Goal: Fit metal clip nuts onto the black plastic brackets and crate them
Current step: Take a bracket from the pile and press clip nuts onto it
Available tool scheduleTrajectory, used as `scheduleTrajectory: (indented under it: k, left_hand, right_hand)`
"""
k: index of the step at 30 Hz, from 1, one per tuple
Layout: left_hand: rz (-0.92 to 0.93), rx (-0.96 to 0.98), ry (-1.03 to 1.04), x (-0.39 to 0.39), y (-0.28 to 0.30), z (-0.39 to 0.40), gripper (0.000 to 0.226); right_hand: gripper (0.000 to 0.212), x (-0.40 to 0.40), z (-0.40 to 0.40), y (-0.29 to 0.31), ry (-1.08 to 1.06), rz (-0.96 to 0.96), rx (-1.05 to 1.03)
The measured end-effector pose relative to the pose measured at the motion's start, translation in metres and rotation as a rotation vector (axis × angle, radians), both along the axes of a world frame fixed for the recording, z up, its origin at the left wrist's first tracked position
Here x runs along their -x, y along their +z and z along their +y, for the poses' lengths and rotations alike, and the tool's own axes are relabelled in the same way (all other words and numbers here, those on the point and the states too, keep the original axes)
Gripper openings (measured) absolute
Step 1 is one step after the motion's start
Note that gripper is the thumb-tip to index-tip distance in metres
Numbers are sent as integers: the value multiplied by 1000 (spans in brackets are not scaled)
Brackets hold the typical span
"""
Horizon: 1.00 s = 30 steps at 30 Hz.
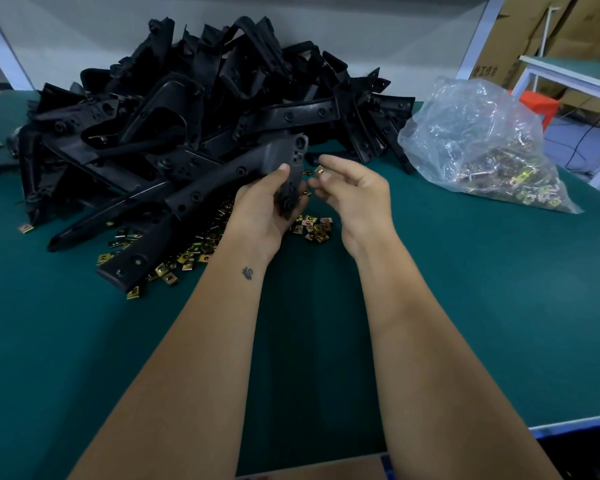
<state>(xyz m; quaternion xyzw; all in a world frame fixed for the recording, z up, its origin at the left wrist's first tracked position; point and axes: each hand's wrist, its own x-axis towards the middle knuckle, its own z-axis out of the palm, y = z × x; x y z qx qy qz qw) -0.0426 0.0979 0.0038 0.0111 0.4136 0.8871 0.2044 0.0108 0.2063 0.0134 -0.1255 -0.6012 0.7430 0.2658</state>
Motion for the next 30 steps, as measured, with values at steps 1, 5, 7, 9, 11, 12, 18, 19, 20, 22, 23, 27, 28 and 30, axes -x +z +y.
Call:
scheduleTrajectory:
  k: [1, 5, 7, 9, 11, 12, 18, 19, 20, 22, 23, 27, 28, 30]
  left_hand:
    - [-2, -4, -11, -1, 0, 0, 12]
    - [7, -29, -55, -5, 3, -2, 11]
    - [20, -26, -77, -7, 5, -2, 9]
    - [30, -19, -90, -9, 5, -2, 9]
    - [33, -12, -95, -10, 6, -1, 9]
    - [32, -10, -96, -10, 6, -1, 10]
    - [50, 42, -83, -10, 7, -1, 11]
    - [58, 56, -81, -10, 7, -1, 11]
    - [64, 66, -80, -11, 7, -1, 11]
    - [71, 85, -76, -11, 7, 0, 12]
    - [75, 92, -76, -11, 7, 0, 11]
    - [80, 102, -75, -11, 6, 0, 15]
    - [80, 109, -74, -10, 5, 0, 17]
    - [81, 115, -85, -10, 5, -1, 19]
  right_hand:
    - [24, -1, 0, 1, 22, 18, 53]
    - [18, -3, -1, 4, 73, 62, 180]
    - [14, -3, -1, 4, 89, 75, 209]
    - [13, -3, -1, 4, 102, 88, 241]
    - [13, -2, 0, 3, 118, 98, 277]
    - [13, -2, 0, 3, 130, 100, 292]
    - [10, 0, 0, 3, 148, 56, 268]
    - [9, 0, 0, 2, 139, 38, 252]
    - [9, 1, 0, 2, 131, 22, 237]
    - [13, 1, 0, 1, 122, 5, 210]
    - [14, 1, 0, 1, 123, 5, 201]
    - [14, 1, -2, 2, 132, 14, 174]
    - [14, 1, -3, 2, 133, 15, 168]
    - [13, 1, -4, 3, 136, 15, 157]
